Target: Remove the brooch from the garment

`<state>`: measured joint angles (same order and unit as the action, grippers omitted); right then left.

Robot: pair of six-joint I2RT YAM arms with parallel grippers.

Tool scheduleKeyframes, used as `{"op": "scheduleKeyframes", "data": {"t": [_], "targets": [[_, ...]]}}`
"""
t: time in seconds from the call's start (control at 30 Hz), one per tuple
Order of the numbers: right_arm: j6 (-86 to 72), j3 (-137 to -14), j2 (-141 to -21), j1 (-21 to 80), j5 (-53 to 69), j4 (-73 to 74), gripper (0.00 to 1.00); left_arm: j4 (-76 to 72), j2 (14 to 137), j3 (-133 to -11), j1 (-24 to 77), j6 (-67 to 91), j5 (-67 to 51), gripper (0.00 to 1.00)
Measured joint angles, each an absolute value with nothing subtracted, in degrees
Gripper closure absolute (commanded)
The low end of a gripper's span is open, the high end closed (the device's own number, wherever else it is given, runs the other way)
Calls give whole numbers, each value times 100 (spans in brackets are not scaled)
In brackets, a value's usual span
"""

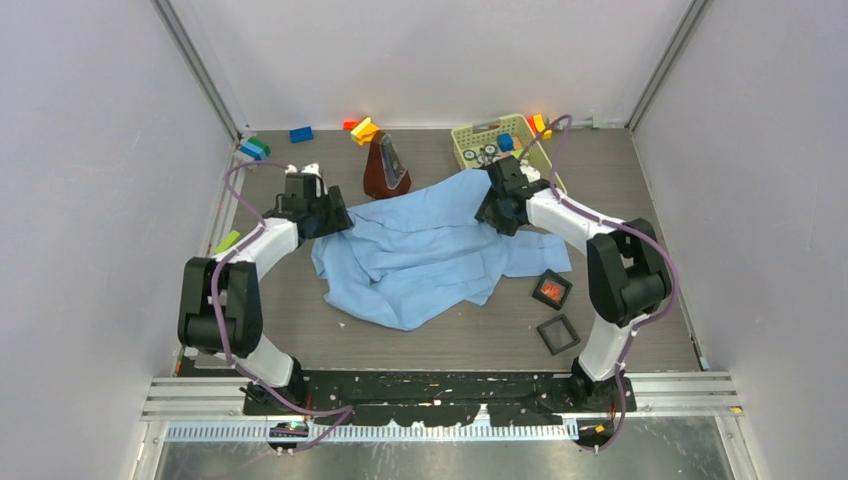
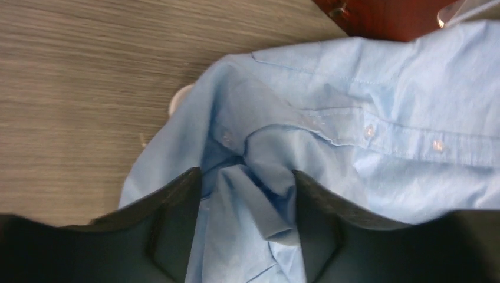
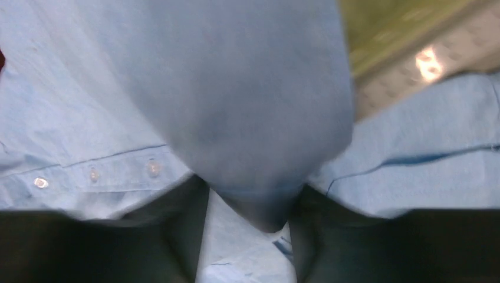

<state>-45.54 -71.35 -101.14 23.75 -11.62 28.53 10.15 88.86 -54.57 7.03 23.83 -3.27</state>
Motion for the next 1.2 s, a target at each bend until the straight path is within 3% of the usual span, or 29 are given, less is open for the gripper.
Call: {"op": "scheduleKeyframes", "data": {"t": [0.03,0.07,0.1,0.3,0.5,0.63,0.8,0.9,0.93,1.0,1.07,1.2], "targets": [[-4589,-7214,-10228,2377,-1100,2810,87,993,8995,-5465,683,2414,-480,73],[-4654,-7282,-10326,2377,-1050,2742,93,996,9089,-5494,657,2425,-613,94],[-4624,-7308,-10353,2383,-1028,2716,98,1002,9231,-5568,631,2429,-799,100],[-4556,-7780,-10335,2388,-937,3000,100,1284,9395,-6195,484,2488,-1269,100],[-4346,-8272,-9483,2377,-1007,3212,100,1638,8370,-6361,915,2482,-1087,100],[-4355,-7769,-8274,2274,-1129,3140,99,1752,7647,-5843,1999,2462,-1175,100],[-4394,-6372,-7612,2078,-1151,2995,89,2235,7413,-4523,2794,2576,-1264,100],[-4372,-5778,-8051,2008,-972,3000,75,2484,7609,-4005,3015,2689,-1358,91],[-4353,-5655,-8265,2003,-895,3013,60,2526,7721,-3935,3035,2707,-1420,84],[-4300,-5564,-8549,1981,-777,3070,40,2554,7957,-3940,3035,2727,-1557,65],[-4086,-5564,-8543,2005,-718,3094,29,2591,8005,-4016,3033,2709,-1636,52],[-3610,-5902,-8239,2526,-1219,3378,25,2742,7557,-4139,3033,2689,-1546,37]]}}
